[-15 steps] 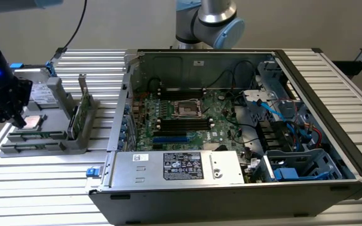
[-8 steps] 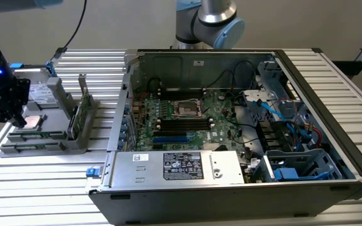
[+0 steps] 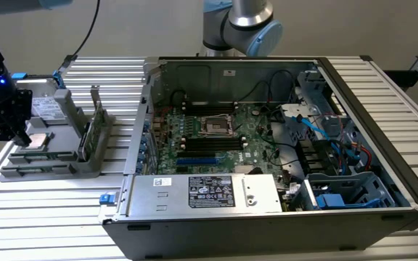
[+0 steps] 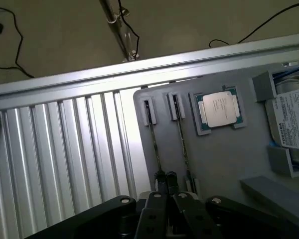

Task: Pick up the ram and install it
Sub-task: 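Pick up the ram and move it above insertion slot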

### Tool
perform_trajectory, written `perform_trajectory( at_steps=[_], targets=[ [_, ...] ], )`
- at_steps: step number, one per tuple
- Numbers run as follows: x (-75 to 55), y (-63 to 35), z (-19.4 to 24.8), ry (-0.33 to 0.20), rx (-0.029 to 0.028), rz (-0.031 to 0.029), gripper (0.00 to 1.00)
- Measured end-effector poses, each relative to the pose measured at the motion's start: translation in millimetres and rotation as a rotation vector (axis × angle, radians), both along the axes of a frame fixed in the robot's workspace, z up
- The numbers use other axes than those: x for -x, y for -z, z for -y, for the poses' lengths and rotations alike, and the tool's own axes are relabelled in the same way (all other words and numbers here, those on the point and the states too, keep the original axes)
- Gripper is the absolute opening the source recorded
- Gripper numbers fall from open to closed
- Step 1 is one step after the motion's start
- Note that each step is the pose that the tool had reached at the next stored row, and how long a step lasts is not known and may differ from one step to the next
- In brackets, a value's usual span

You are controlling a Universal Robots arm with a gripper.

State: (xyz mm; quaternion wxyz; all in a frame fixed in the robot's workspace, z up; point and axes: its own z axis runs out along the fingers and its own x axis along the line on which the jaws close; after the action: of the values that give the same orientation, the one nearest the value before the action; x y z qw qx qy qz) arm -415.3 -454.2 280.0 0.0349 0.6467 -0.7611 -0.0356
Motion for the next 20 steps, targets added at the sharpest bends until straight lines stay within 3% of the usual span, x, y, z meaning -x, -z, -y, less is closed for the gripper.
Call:
perform_trajectory(
  at_steps=[8, 14, 16, 20],
  targets=[
    [0.0, 0.7, 0.0, -0.131, -0.0217, 0.0022, 0.10],
    [0.0, 1.1, 0.0, -0.237, -0.0350, 0.0034, 0.10],
    [0.0, 1.3, 0.1, -0.272, -0.0368, 0.0032, 0.10],
    [0.1, 1.2, 0.0, -0.277, -0.0367, 0.0030, 0.10]
  ],
)
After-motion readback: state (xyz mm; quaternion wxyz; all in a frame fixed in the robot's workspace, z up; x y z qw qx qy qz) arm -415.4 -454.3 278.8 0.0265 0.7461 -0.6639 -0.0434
